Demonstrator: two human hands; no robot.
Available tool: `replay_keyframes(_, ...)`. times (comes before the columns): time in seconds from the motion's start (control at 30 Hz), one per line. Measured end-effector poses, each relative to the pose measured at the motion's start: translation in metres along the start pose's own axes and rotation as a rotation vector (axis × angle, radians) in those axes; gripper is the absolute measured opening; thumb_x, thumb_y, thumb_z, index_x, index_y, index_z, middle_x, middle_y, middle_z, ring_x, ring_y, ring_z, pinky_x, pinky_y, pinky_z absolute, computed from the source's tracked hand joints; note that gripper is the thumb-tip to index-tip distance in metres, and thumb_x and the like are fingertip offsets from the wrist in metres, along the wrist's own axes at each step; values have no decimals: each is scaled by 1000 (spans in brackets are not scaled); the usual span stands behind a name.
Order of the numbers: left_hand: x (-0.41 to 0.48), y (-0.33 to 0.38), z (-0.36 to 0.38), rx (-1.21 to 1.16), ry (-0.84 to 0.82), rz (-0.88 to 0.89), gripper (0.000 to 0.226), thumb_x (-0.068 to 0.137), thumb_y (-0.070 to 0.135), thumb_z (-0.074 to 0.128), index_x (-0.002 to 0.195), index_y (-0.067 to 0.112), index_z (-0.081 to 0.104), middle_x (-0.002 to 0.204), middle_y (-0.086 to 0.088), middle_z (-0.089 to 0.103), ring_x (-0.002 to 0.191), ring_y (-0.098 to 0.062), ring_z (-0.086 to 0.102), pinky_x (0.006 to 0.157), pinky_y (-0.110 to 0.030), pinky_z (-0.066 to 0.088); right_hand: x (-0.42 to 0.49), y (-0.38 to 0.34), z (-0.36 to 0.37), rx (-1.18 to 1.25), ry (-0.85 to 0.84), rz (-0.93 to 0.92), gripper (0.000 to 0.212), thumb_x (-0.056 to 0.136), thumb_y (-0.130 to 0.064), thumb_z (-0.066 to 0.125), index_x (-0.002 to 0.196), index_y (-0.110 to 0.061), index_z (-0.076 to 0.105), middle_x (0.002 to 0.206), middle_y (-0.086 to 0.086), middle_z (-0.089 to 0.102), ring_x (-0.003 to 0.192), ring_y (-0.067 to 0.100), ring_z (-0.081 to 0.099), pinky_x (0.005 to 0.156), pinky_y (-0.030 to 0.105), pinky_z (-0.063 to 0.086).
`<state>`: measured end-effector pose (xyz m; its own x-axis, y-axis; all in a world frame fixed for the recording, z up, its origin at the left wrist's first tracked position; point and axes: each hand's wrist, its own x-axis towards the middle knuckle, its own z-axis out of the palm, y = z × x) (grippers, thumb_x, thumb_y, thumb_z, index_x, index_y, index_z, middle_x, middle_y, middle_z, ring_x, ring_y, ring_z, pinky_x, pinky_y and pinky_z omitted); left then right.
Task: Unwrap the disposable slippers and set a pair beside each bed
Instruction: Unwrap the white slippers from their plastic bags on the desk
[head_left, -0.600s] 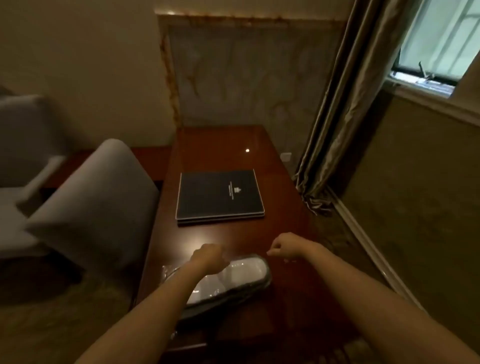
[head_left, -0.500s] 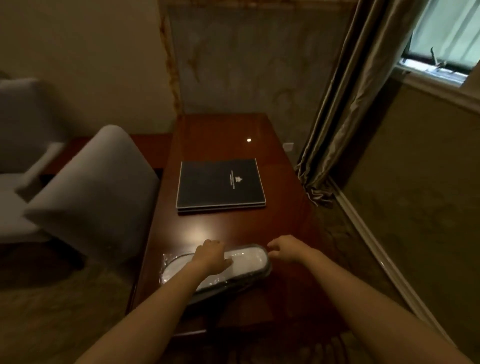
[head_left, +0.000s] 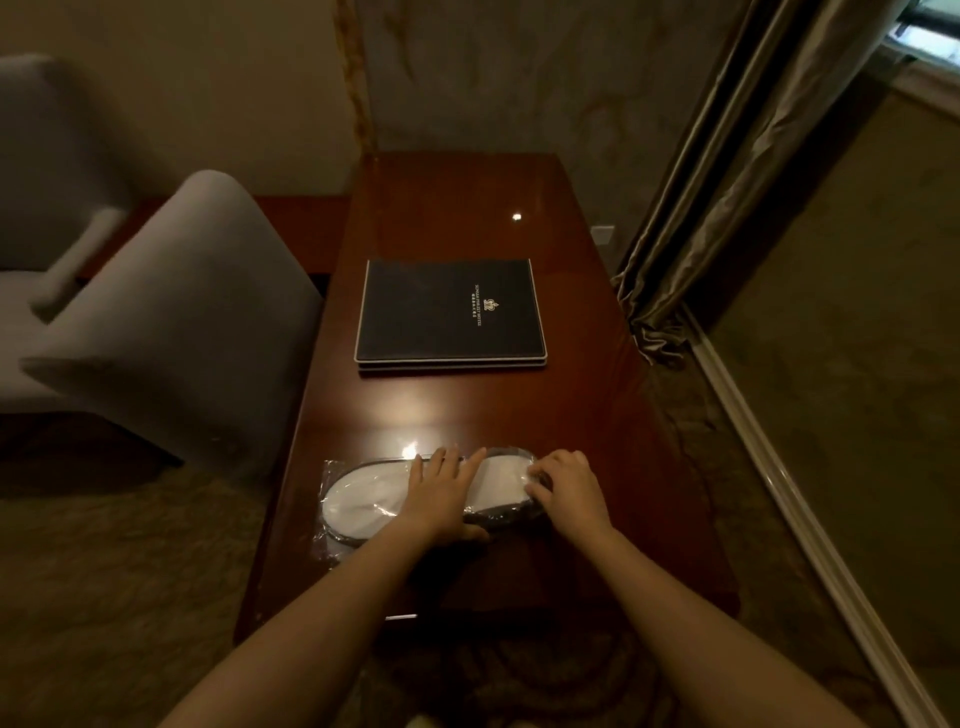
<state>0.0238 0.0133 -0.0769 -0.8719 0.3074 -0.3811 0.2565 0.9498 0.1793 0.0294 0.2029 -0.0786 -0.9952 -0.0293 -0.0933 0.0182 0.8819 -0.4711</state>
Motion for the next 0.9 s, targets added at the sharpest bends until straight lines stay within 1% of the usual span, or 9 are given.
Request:
replay_keyframes(0.07, 1, 1, 4, 6, 37, -11, 113, 67, 57, 69, 148, 27, -4, 157, -9, 10, 146, -29, 2, 116, -52, -4, -1, 0, 2, 56, 33, 19, 11, 85, -24, 62, 94, -20, 67, 104, -5, 59, 100, 10, 45, 83, 21, 37)
replay_keyframes(0.17, 3, 2, 7, 19, 80, -17, 112, 66, 59, 69, 149, 25, 0, 152, -7, 20, 144, -27, 11, 117, -52, 0, -1, 0, 4, 87, 72, 39, 5, 86, -20, 62, 88, -18, 66, 98, -6, 58, 96, 9, 46, 82, 21, 40)
replay_keyframes(0.37, 2, 2, 7, 16, 133, -3, 104, 66, 56, 69, 147, 26, 12, 146, -4, 28, 137, -23, 23, 115, -50, 5, -3, -3, 12, 57, 125, 46, 5, 88, -16, 58, 84, -15, 61, 90, -3, 58, 90, 13, 51, 78, 28, 46)
replay_keyframes(0.43, 1, 2, 6, 1, 127, 0, 102, 65, 56, 68, 147, 27, 13, 145, -4, 29, 136, -22, 25, 115, -50, 6, -3, -2, 13, 97, 136, 105, 7, 89, -15, 55, 83, -15, 58, 88, -2, 57, 88, 15, 52, 74, 31, 48)
replay_keyframes(0.53, -1, 1, 0, -24, 127, 12, 100, 64, 59, 67, 144, 27, 17, 141, -3, 33, 132, -23, 29, 112, -49, 11, -2, 2, 5, 230, 177, 263, 8, 92, -20, 51, 85, -18, 54, 87, -4, 57, 84, 15, 55, 71, 33, 49)
replay_keyframes(0.63, -5, 2, -9, -49, 185, 20, 101, 56, 60, 68, 141, 29, 22, 134, -1, 38, 125, -22, 34, 105, -45, 20, -1, 4, -7, 332, 224, 269, 7, 93, -21, 50, 88, -17, 53, 85, -5, 58, 79, 14, 55, 69, 32, 48)
replay_keyframes(0.73, -9, 3, -25, -108, 281, 43, 99, 53, 54, 69, 137, 30, 23, 129, 0, 40, 121, -23, 35, 99, -42, 23, 3, -1, -26, 481, 321, 228, 7, 93, -17, 50, 87, -19, 52, 78, -11, 54, 72, 6, 53, 60, 20, 43)
replay_keyframes(0.8, -12, 3, -41, -159, 361, 70, 96, 54, 50, 69, 136, 32, 24, 129, -1, 39, 121, -22, 34, 97, -40, 23, 7, -6, -41, 615, 402, 245, 9, 93, -16, 50, 85, -19, 52, 78, -13, 54, 71, 0, 52, 58, 14, 38)
replay_keyframes(0.9, -16, 2, -65, -263, 463, 91, 97, 56, 49, 72, 137, 33, 23, 134, 1, 36, 125, -20, 29, 99, -38, 21, 14, -15, -60, 924, 408, 358, 8, 94, -16, 50, 88, -19, 54, 88, -1, 61, 76, 9, 58, 62, 17, 44)
